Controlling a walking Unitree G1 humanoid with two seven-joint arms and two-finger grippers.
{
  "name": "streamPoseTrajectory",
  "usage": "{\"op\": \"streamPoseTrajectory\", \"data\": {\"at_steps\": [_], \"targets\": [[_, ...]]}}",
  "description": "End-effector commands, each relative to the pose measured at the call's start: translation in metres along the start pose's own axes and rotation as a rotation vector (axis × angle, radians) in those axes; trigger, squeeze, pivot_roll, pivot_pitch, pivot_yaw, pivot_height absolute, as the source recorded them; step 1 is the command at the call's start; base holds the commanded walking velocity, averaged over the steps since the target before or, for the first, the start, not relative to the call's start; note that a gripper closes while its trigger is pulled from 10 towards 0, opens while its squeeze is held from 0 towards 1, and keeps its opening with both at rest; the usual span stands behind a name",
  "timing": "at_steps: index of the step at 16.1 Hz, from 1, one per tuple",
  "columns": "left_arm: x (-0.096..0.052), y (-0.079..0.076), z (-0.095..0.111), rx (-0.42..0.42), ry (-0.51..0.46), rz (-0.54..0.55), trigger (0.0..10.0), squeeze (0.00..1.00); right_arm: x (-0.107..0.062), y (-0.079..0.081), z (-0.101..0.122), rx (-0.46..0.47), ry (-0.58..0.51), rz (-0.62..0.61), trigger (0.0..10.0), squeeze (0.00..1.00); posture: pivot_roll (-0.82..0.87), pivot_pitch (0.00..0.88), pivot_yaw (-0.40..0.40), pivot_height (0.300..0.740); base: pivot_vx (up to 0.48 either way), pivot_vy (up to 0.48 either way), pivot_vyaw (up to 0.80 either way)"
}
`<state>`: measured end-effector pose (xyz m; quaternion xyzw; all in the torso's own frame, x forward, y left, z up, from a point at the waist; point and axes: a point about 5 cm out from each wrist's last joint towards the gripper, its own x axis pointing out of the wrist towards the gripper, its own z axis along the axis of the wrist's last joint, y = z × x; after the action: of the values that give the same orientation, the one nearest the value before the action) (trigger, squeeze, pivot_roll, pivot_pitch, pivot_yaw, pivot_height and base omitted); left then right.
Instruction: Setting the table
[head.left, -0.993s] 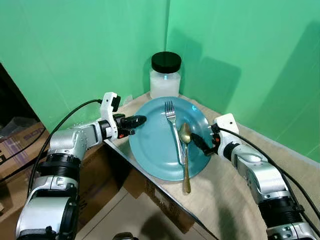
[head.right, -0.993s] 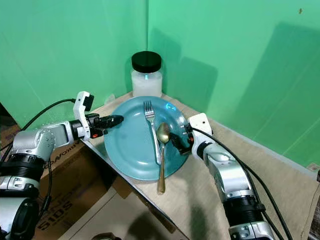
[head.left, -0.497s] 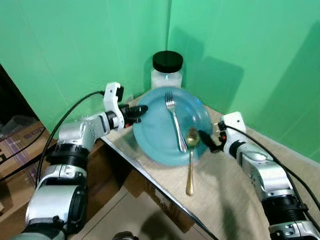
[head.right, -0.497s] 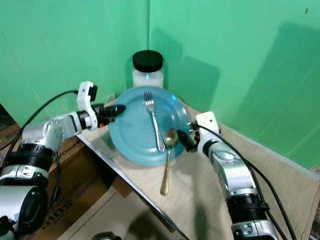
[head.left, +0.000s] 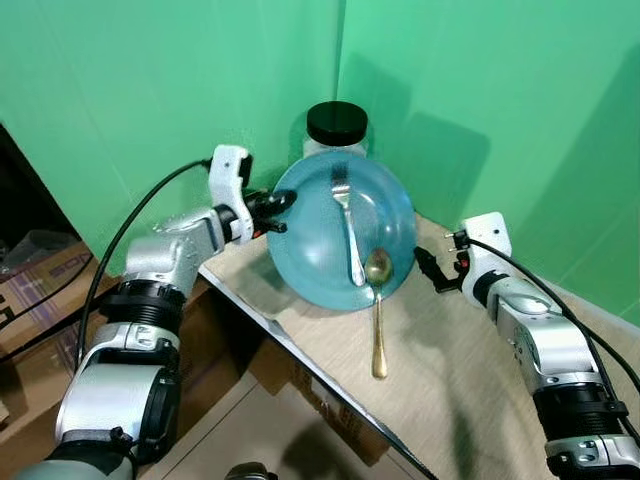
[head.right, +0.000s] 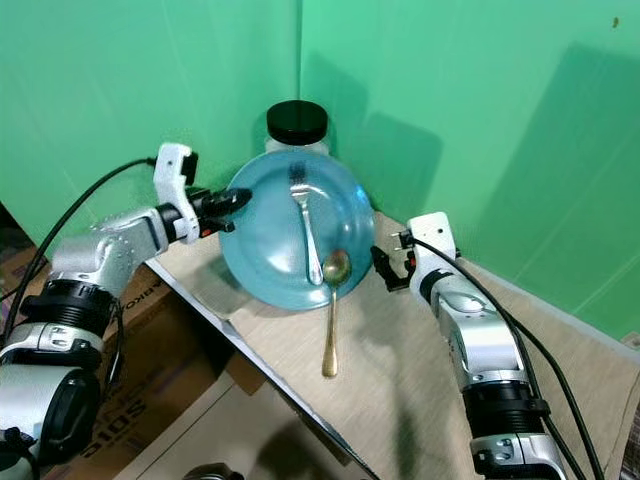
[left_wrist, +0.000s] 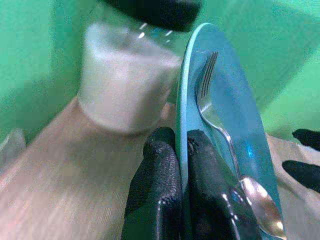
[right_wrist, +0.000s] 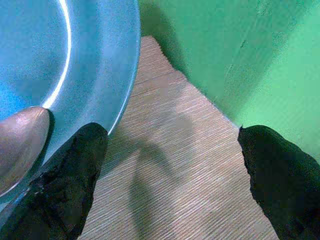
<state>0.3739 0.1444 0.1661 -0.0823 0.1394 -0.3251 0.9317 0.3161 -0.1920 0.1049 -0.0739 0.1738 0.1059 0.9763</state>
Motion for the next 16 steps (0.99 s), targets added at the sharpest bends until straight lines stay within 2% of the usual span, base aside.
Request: {"op": "streamPoseTrajectory", "data": {"at_steps": [1,10,12,15,16], "targets": [[0.002,0.000,0.002,0.124,0.048,0.037,0.0,0.00,0.000,-0.004,0.002,0.005,-0.011,-0.015,10.0,0.00,0.14,0.000,0.000,0.740,0.000,0.000,0.00],[0.003,-0.012,0.038,0.339,-0.045,0.009,0.0,0.00,-0.002,-0.008,0.005,0.006,-0.024,-0.035,10.0,0.00,0.13,0.000,0.008,0.740,0.000,0.000,0.00],[0.002,-0.016,0.048,0.420,-0.057,0.005,0.0,0.00,-0.003,-0.011,0.006,0.008,-0.027,-0.047,10.0,0.00,0.13,0.000,0.015,0.740,0.000,0.000,0.00],[0.001,-0.019,0.054,0.443,-0.078,0.005,0.0,0.00,-0.004,-0.012,0.006,0.010,-0.029,-0.053,10.0,0.00,0.13,0.000,0.018,0.740,0.000,0.000,0.00],[-0.001,-0.021,0.060,0.517,-0.099,0.010,0.0,0.00,-0.005,-0.013,0.006,0.014,-0.035,-0.063,10.0,0.00,0.13,0.000,0.023,0.740,0.000,0.000,0.00]]}}
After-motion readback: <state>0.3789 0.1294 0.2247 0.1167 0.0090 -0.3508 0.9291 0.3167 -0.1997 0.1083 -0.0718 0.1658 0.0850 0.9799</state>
